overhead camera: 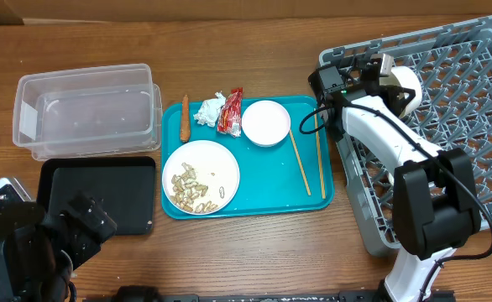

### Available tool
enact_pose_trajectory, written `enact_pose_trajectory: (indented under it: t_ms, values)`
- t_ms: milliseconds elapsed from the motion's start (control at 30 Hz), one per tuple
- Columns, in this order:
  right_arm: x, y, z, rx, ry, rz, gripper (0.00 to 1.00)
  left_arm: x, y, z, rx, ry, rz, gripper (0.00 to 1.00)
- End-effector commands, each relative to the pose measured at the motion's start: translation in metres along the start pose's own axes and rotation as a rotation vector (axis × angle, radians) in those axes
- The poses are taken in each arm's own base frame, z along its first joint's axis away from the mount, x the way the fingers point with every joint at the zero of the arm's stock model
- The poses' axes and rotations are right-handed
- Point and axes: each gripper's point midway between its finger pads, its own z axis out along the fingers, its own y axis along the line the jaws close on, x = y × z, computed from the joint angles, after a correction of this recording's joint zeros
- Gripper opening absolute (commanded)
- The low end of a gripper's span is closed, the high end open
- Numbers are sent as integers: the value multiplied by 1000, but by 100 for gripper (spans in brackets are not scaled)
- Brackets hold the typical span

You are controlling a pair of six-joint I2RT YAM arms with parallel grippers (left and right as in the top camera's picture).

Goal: Sort waste into correct bins and load items into the dishwasher
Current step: 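Stand the white saucer upright in the rack's back slots, release, then grasp the pink bowl rim with the right gripper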

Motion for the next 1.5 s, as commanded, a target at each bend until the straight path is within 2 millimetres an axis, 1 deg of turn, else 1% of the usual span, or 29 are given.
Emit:
enact_pose_trajectory:
  t_ms: [0, 67, 167, 200, 267, 300, 400, 567, 633, 733, 833, 867, 900, 967, 1033, 1067, 1133, 1167, 1267, 1333, 1400, 1433, 1467]
  values:
    - [-4, -17, 10, 112, -25, 21, 4, -1, 2, 1, -12, -6, -7, 100]
    - [-5, -27, 21, 161, -17, 50, 4, -1, 2, 1, -12, -6, -7, 100]
    - [2, -31, 36, 169, 22, 64, 4, -1, 2, 1, -12, -6, -7, 100]
    - [6, -33, 44, 174, 45, 66, 4, -1, 2, 1, -12, -6, -7, 100]
    - [9, -34, 51, 174, 65, 69, 4, -1, 2, 1, -12, -6, -7, 100]
    - [12, -32, 53, 154, 81, 71, 4, -1, 2, 1, -12, -6, -7, 100]
    - [18, -21, 56, 94, 113, 68, 4, -1, 2, 1, -12, -6, -7, 100]
    - [21, -13, 56, 72, 123, 61, 4, -1, 2, 1, -12, -6, -7, 100]
    - [23, -8, 53, 47, 129, 42, 4, -1, 2, 1, -12, -6, -7, 100]
    - [23, -5, 46, 36, 119, 9, 4, -1, 2, 1, -12, -6, -7, 100]
    - [20, 0, 33, 17, 96, -17, 4, -1, 2, 1, -12, -6, -7, 100]
    - [19, 2, 27, 7, 83, -21, 5, -1, 2, 1, -12, -6, -7, 100]
    - [16, 4, 21, -6, 72, -24, 10, -1, 2, 1, -12, -6, -7, 100]
    - [10, 8, 6, -39, 44, -17, 24, -1, 2, 1, -12, -6, -7, 100]
    - [2, 9, -10, -88, 21, 4, 31, -1, 2, 1, -12, -6, -7, 100]
    - [-2, 8, -17, -111, 10, 19, 35, -1, 2, 1, -12, -6, -7, 100]
    - [-13, 4, -35, -179, -9, 66, 48, -1, 2, 1, -12, -6, -7, 100]
    - [-16, 3, -41, -208, -13, 81, 51, -1, 2, 1, -12, -6, -7, 100]
    - [-29, -7, -64, -331, -21, 143, 55, -1, 2, 1, -12, -6, -7, 100]
    - [-36, -11, -80, -437, -18, 193, 59, -1, 2, 1, -12, -6, -7, 100]
    - [-38, -8, -100, -594, 3, 227, 67, -1, 2, 1, -12, -6, -7, 100]
    - [-37, -3, -112, -684, 21, 233, 68, -1, 2, 1, -12, -6, -7, 100]
    - [-35, 5, -128, -807, 49, 232, 67, -1, 2, 1, -12, -6, -7, 100]
